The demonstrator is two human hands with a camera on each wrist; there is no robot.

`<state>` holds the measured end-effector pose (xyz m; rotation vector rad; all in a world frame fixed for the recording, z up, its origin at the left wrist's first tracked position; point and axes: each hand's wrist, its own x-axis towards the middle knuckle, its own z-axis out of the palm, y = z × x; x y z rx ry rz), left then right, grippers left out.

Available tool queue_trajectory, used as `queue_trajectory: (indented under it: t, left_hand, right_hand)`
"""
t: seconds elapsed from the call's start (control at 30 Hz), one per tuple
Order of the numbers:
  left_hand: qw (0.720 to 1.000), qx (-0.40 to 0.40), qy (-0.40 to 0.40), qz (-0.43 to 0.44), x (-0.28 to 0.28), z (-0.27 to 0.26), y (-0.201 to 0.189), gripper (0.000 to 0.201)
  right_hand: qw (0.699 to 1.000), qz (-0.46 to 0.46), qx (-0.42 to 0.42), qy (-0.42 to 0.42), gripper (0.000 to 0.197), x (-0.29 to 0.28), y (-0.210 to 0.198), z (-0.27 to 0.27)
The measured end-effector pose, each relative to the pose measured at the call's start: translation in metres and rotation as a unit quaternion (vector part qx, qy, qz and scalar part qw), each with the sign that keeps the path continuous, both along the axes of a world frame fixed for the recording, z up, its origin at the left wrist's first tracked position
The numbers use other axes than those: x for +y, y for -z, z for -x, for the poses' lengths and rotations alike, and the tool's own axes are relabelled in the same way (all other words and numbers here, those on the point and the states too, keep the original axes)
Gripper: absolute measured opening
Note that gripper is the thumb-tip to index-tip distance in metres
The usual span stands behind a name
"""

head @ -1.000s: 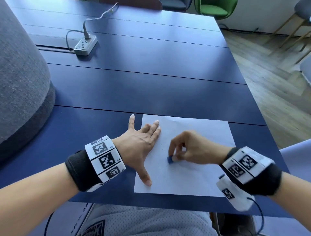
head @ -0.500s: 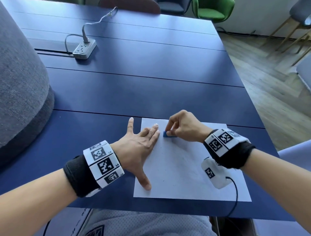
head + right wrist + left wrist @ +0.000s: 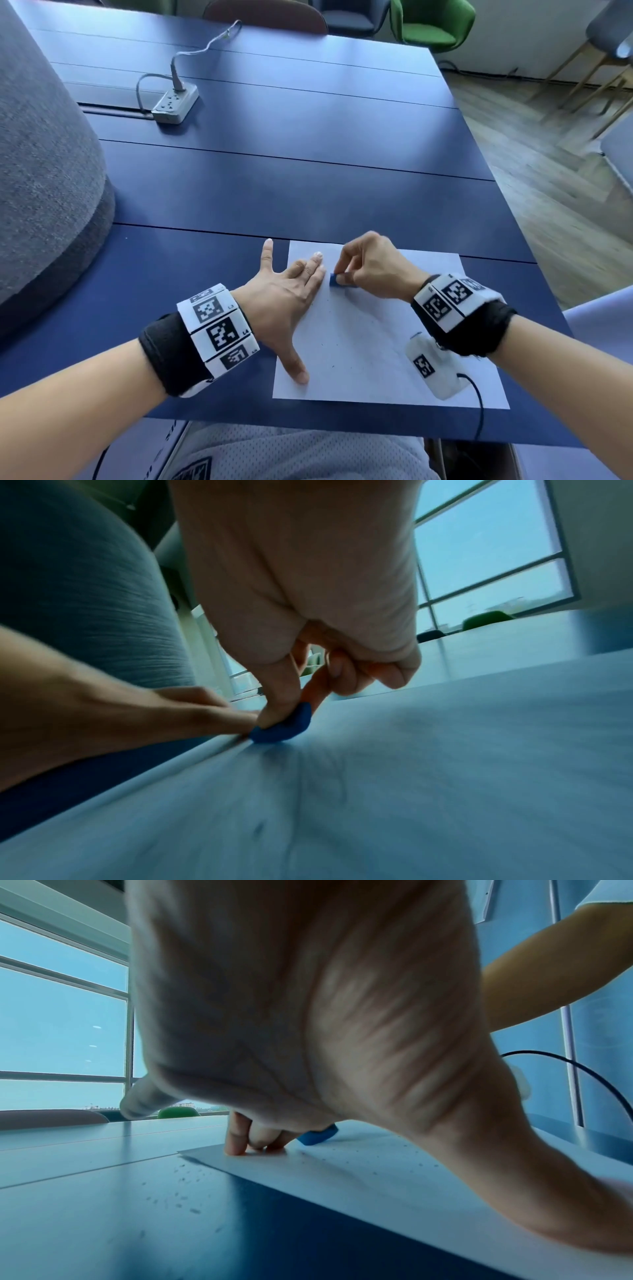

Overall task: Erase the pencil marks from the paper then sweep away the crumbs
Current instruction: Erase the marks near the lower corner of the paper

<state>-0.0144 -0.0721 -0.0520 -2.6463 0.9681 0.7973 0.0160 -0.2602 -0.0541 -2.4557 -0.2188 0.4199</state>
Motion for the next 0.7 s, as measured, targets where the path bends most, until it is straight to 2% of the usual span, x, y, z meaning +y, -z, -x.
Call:
queue_trajectory:
  t: [0.1,0.2,0.27,0.37,0.43,0.5,0.57,0.63,0.7]
  left_hand:
    - [1.0,0.007,-0.006,-0.007,-0.001,0.0,-0.001,0.159]
    - [1.0,0.011,-0.011,-0.02,-0.003,0.0,-0.002,0.159]
    - [1.0,0.014,-0.016,-0.022,-0.003,0.001,-0.002,0.16]
    - [0.999,0.015,-0.018,-0.026,-0.005,0.001,-0.004,0.159]
    - [0.999,0.024,-0.028,-0.031,-0.007,0.002,-0.007,0.158]
    - [0.998,0.037,-0.039,-0.028,-0.01,0.003,-0.01,0.157]
    - [0.998,0.044,-0.048,-0.023,-0.01,0.004,-0.011,0.157]
    - [0.997,0.05,-0.054,-0.02,-0.009,0.005,-0.011,0.156]
    - [0.997,0.052,-0.056,-0.018,-0.008,0.005,-0.01,0.156]
  right_hand:
    - [0.997,0.025,0.046,-0.051,0.012,-0.001,-0.005,0.015]
    - [0.999,0.022,-0.017,0.02,0.018,-0.002,-0.003,0.007]
    - [0.998,0.009,-0.03,0.053,0.019,-0.001,-0.003,0.004]
    - [1.0,0.021,0.01,-0.021,0.015,-0.001,-0.01,0.02]
    - [0.999,0.034,0.006,-0.027,0.009,-0.007,-0.014,0.037]
    - [0.998,0.04,-0.047,0.027,0.009,-0.022,-0.015,0.054]
    - [0.991,0.003,-0.097,0.092,0.003,-0.038,-0.014,0.073]
    - [0.98,-0.034,-0.126,0.148,0.01,-0.05,-0.009,0.095]
    - [0.972,-0.048,-0.141,0.181,0.008,-0.054,0.0,0.116]
